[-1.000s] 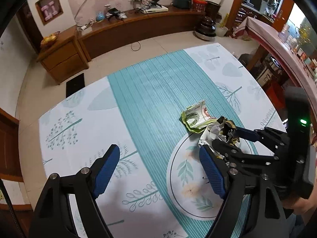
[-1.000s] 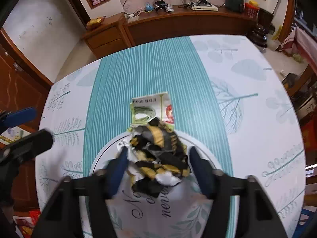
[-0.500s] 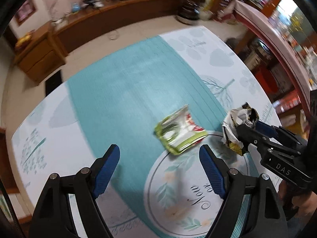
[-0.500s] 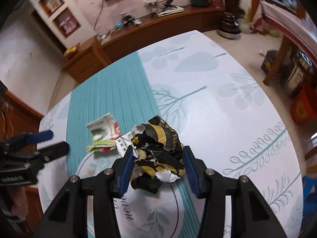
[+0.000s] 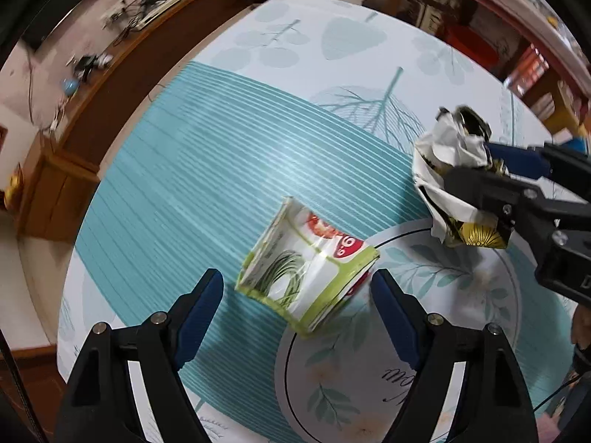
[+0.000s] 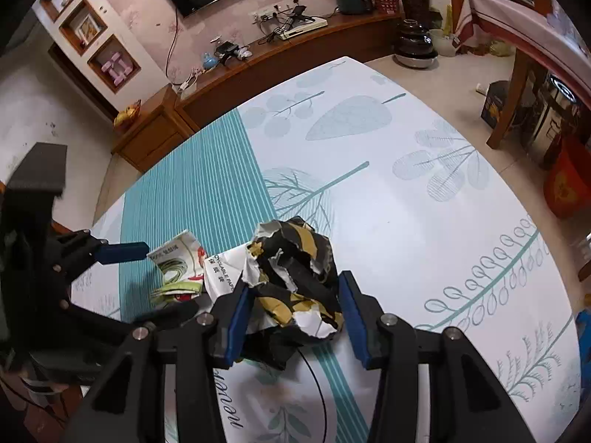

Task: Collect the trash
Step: 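Grasp the black-gold wrappers with the right gripper while the left gripper grasps the green snack bag, then carry the green snack bag in the left gripper while the right gripper carries the wrappers to the bin, then open both grippers over the bin to drop the bag and wrappers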

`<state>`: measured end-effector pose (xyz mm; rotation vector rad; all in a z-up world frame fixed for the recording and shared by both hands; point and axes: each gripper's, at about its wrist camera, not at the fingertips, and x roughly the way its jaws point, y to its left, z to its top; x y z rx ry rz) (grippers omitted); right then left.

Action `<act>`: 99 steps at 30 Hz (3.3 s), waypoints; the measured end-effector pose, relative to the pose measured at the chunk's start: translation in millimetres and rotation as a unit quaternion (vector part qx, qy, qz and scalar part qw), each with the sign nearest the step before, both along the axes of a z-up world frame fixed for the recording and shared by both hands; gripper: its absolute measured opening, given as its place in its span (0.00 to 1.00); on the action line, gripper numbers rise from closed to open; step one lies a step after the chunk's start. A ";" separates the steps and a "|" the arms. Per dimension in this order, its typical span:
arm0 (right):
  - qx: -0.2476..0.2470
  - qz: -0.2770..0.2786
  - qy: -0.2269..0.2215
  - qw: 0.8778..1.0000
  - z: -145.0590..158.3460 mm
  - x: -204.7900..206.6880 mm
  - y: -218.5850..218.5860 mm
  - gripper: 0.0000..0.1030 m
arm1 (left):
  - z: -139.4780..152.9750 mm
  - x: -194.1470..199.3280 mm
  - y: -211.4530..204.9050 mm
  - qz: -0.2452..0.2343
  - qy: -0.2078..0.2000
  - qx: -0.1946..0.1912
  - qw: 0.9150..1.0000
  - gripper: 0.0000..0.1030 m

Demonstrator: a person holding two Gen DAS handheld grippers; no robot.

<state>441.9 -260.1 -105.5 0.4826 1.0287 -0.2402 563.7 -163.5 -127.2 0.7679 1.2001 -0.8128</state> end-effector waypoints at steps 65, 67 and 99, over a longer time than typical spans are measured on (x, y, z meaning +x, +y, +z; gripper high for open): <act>0.081 0.194 0.069 0.975 -13.6 -517.6 83.0 0.41 | 18.0 -593.5 154.3 0.328 0.080 -0.042 0.940 0.19; 0.081 0.191 0.086 0.974 -46.0 -517.7 92.2 0.41 | -13.8 -595.6 160.0 0.333 0.092 -0.037 0.938 0.19; 0.024 0.124 0.182 0.975 -313.9 -495.2 110.3 0.70 | -279.2 -562.4 163.9 0.349 0.105 -0.014 0.931 0.80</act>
